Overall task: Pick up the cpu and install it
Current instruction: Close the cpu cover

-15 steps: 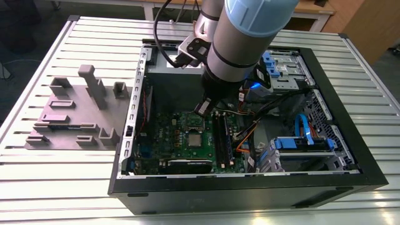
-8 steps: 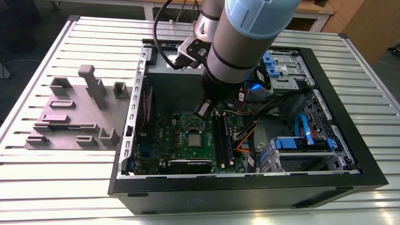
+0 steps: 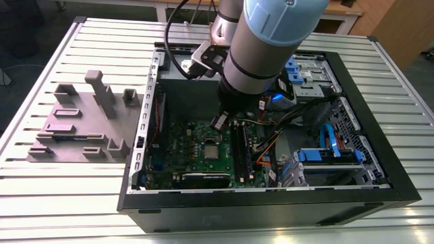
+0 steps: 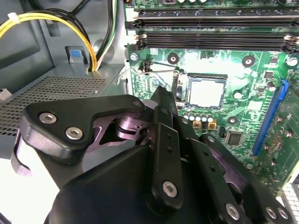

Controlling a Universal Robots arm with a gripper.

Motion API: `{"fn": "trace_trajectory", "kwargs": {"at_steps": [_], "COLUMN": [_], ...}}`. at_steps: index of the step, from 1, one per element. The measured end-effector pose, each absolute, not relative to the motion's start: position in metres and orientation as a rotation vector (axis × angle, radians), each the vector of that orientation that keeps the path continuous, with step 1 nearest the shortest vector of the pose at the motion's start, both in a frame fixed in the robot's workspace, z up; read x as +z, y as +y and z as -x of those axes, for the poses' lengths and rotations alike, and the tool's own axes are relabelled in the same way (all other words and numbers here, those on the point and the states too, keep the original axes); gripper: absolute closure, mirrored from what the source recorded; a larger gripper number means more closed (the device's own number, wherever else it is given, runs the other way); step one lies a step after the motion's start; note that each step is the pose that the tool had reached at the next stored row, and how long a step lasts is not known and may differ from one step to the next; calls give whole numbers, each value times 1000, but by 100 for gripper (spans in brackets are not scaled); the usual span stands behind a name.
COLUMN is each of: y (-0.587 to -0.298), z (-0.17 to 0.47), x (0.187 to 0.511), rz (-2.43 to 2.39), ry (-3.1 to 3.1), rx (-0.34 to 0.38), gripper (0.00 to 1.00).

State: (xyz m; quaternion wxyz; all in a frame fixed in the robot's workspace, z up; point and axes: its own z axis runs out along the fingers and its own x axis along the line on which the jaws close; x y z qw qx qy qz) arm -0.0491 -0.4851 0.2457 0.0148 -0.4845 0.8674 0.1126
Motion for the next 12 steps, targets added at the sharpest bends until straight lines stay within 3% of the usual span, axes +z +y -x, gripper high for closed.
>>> {"fn": "trace_trajectory", "kwargs": {"at_steps": [12], "y": [-493], "z": [49], "x": [246], "rz": [1530], "ry": [2689], "rx": [351], "gripper": [90]}}
